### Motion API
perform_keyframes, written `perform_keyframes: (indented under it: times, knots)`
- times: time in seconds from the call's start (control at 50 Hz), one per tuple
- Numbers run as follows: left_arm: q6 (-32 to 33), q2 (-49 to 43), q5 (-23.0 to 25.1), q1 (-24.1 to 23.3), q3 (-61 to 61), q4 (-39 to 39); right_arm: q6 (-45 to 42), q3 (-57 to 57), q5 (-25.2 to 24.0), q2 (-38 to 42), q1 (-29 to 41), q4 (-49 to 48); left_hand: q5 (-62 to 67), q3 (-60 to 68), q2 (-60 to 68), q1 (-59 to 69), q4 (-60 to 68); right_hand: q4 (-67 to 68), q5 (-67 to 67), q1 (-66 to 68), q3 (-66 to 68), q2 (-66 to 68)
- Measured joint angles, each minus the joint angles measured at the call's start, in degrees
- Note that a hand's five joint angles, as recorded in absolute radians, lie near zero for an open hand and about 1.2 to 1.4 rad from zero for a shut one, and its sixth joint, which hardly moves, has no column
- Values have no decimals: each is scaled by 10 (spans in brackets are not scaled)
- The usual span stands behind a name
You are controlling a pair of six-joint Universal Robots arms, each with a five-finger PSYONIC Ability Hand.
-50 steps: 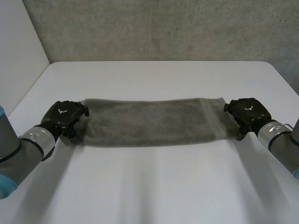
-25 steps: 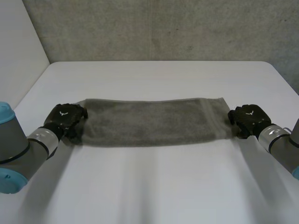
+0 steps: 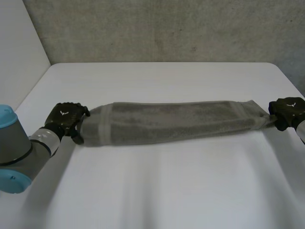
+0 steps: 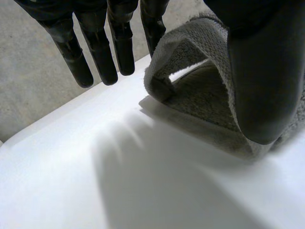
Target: Fold the towel.
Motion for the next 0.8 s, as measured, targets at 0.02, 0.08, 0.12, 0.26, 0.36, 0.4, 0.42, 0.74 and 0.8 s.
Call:
perform_keyframes:
  times: [0.02, 0.08, 0.12, 0.26, 0.36, 0.4, 0.42, 0.74, 0.8]
  knots:
    - [0, -1, 0, 0, 1, 0, 0, 1, 0, -1, 0, 2, 0, 0, 0, 0, 0, 0, 0, 0, 0, 0]
    - [0, -1, -1, 2, 4, -1, 0, 5, 0, -7, 1, 10, 0, 0, 0, 0, 0, 0, 0, 0, 0, 0]
    - [0, 2, -1, 4, 2, -2, 0, 8, -1, -10, 3, 13, 0, 0, 0, 0, 0, 2, 0, 0, 0, 0]
    - [-1, 33, 2, 8, -22, -9, 0, 20, -1, -21, 5, 17, -1, 0, 0, 0, 0, 2, 0, 1, 3, 0]
    - [-3, 73, 5, 2, -50, -21, -2, 37, -4, -39, 3, 25, -6, 0, 0, 0, 0, 2, 0, 1, 3, 0]
    - [-4, 88, 5, 0, -57, -26, -3, 43, -6, -47, 2, 30, -15, -6, -5, -7, -7, 2, 0, 1, 3, 0]
    - [-4, 99, 6, 0, -61, -30, -4, 47, -8, -52, 1, 33, -27, -18, -17, -18, -19, 2, 0, 1, 3, 0]
    - [-7, 182, 8, 12, -54, -50, -67, 33, -61, -103, -122, 85, -104, -97, -99, -89, -92, 2, 0, 2, 5, 0]
    - [-7, 182, 8, 13, -52, -50, -77, 4, -63, -108, -138, 111, -104, -97, -100, -89, -92, 2, 0, 2, 5, 0]
